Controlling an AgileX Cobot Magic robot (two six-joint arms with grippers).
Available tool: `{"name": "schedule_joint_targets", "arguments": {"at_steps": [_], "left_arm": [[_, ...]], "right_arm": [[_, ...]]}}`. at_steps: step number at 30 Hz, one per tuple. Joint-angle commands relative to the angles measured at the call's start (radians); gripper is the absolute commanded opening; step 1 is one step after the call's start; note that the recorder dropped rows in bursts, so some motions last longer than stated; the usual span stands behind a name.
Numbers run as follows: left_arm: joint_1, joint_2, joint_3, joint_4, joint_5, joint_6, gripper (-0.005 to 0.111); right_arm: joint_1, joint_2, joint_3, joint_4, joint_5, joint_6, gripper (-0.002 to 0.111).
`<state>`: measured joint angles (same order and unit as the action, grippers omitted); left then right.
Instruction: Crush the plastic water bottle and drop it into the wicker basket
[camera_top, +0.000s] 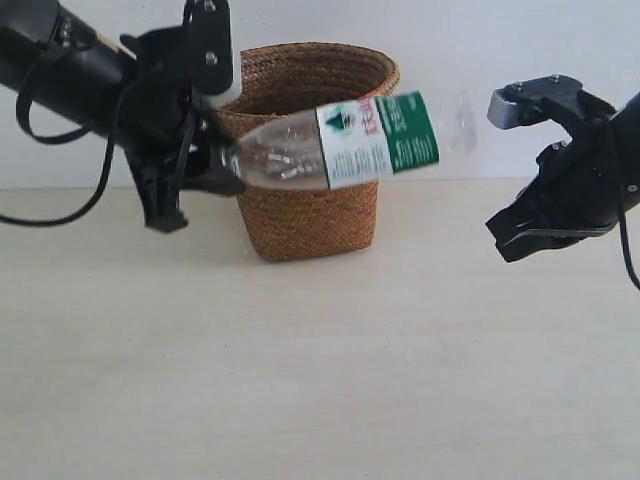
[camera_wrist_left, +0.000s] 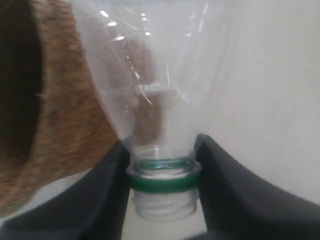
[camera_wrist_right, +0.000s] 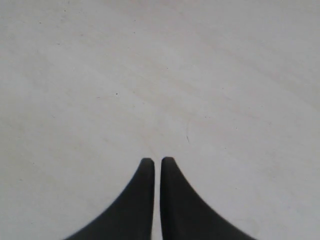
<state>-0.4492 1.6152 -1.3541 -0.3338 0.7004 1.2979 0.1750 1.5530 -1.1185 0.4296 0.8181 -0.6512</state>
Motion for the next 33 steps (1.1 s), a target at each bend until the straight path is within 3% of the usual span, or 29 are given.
{"name": "schedule_joint_targets", "arguments": {"at_steps": [1,3,5,8,9,11,16,19,25,29,33], "left_arm": [[0.010,0.043,-0.122,0.120,-0.190,-0.165,0.004],[0.028,0.081,-0.163,0.187,-0.317,-0.253,0.010],[0.046,0.123,-0.196,0.203,-0.381,-0.264,0.025],[0.062,0.198,-0.242,0.199,-0.408,-0.288,0.081],[0.069,0.215,-0.250,0.199,-0.431,-0.337,0.093],[0.072,0.224,-0.252,0.201,-0.448,-0.391,0.101],[0.069,0.212,-0.252,0.230,-0.424,-0.391,0.090],[0.069,0.187,-0.252,0.237,-0.344,-0.391,0.071],[0.069,0.132,-0.252,0.301,-0.029,-0.411,0.004],[0.069,0.087,-0.252,0.301,0.072,-0.519,0.004],[0.074,0.037,-0.252,0.317,0.156,-0.686,0.004]], "right_arm": [[-0.006,-0.009,0.002,-0.001,-0.031,-0.006,0.000],[-0.006,-0.009,0.002,0.006,-0.046,-0.006,0.000],[-0.006,-0.009,0.002,0.006,-0.050,-0.006,0.000],[-0.006,-0.009,0.002,0.008,-0.050,-0.009,0.000],[-0.006,-0.009,0.002,0.010,-0.050,-0.009,0.000],[-0.006,-0.009,0.002,0.010,-0.050,-0.009,0.000],[-0.006,-0.009,0.002,0.012,-0.060,-0.009,0.000],[-0.006,-0.009,0.002,0.012,-0.072,-0.009,0.000],[-0.006,-0.009,0.002,0.084,-0.212,0.011,0.000],[-0.008,-0.009,-0.002,0.079,-0.264,-0.030,0.000],[-0.038,-0.009,-0.036,-0.089,-0.143,0.115,0.000]]}}
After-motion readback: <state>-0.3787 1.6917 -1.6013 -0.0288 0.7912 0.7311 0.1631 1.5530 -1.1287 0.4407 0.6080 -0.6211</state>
